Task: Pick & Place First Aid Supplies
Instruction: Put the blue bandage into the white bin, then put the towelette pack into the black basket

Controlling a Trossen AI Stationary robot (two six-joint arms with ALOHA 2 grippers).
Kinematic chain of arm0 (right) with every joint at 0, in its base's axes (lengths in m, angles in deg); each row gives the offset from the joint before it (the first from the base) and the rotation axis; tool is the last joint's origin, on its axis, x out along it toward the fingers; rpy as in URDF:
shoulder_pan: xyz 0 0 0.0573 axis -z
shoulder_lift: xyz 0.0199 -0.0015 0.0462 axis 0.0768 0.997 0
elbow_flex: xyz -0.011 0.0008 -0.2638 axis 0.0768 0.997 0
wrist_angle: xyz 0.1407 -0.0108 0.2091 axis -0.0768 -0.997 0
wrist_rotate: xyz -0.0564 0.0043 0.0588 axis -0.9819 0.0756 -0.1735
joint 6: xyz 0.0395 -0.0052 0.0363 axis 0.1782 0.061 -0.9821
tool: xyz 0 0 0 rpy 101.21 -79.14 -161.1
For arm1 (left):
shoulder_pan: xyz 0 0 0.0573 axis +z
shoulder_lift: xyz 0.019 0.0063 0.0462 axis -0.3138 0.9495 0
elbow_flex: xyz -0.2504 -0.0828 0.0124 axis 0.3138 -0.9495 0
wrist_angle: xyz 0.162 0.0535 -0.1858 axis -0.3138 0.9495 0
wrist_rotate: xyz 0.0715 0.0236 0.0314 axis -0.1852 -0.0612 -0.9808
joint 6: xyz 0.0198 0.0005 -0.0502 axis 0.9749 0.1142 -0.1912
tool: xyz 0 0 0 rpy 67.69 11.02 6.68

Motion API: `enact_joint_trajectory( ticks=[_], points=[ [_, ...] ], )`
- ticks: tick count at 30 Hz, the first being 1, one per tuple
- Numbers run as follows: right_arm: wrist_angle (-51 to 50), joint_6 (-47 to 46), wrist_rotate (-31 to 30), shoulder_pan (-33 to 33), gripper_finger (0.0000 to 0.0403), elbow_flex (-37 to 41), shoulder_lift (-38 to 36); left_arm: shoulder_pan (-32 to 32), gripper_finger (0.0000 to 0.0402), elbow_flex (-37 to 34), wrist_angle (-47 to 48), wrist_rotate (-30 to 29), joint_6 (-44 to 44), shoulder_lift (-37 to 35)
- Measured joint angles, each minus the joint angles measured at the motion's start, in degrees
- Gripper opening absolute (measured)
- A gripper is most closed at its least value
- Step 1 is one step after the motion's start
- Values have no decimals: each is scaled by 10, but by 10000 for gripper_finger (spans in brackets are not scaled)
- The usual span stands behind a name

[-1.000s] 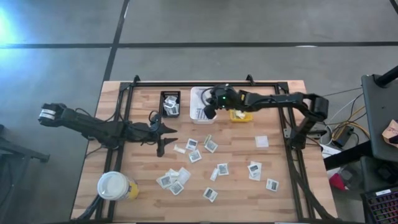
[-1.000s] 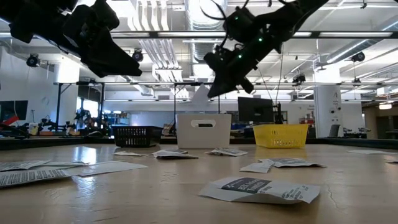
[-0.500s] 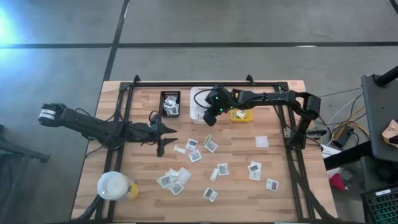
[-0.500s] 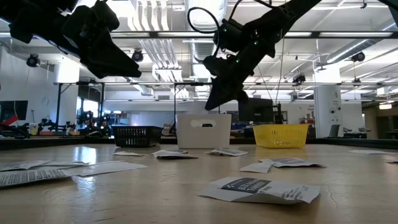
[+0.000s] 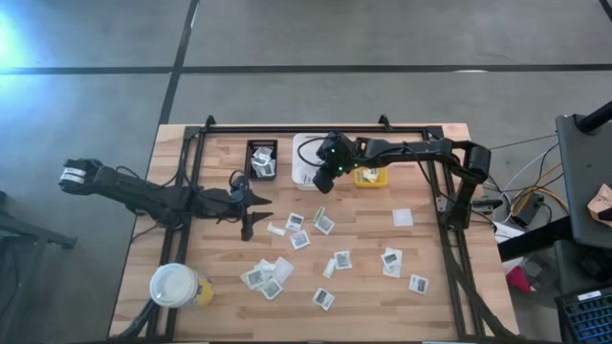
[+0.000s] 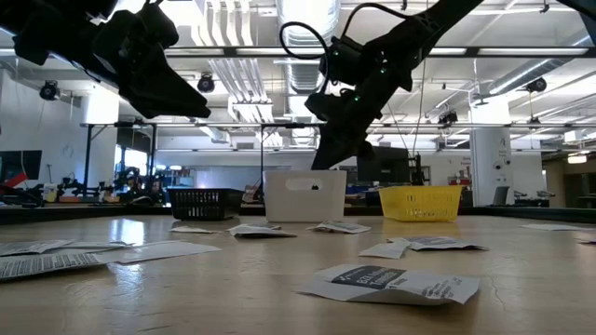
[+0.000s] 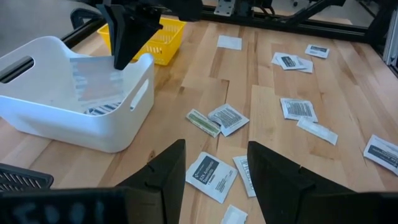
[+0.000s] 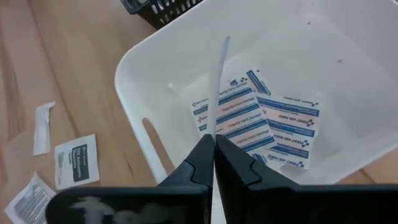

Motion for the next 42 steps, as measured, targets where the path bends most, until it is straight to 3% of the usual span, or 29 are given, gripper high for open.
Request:
enact_joint_trajectory(
  ticks=[11,17,21,27,36,42],
  points=[
    [-8,-2,-2,6,99,-18,-1,0,165,0,0,0,0,0],
    [-97,0,1,5,125,-84,-7,0,165,0,17,0,0,0],
    [-160,7,0,-15,126,-115,-15,0,165,0,34,1,-7,0],
    [-174,8,-3,-65,109,-99,-46,0,165,0,48,4,-36,0],
    [-183,-28,-98,-156,90,-53,-87,-5,165,0,53,83,-100,0],
    [-185,-66,-125,-209,80,-44,-90,-32,165,0,51,89,-118,1]
  ],
)
